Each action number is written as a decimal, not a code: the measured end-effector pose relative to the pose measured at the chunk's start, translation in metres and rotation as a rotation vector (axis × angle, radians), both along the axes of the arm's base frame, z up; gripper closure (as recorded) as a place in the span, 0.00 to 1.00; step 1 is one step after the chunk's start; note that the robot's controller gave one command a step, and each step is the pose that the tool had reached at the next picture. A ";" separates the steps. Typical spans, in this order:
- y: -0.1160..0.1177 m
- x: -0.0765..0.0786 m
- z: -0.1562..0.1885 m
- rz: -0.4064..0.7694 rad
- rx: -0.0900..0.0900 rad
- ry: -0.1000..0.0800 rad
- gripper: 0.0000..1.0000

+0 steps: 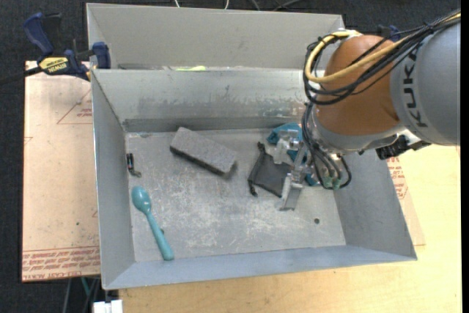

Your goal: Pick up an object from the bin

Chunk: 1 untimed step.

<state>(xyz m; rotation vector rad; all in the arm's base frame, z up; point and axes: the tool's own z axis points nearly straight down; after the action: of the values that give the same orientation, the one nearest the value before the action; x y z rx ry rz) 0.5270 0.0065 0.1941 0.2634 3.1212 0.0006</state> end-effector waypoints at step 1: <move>0.022 0.009 -0.029 -0.116 0.003 0.009 0.00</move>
Offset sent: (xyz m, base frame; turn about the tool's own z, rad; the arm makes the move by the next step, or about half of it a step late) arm 0.0735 -0.0213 -0.1035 -0.0455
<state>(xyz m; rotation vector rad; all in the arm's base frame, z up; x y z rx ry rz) 0.5362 0.0289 0.1647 0.4447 3.1097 0.0039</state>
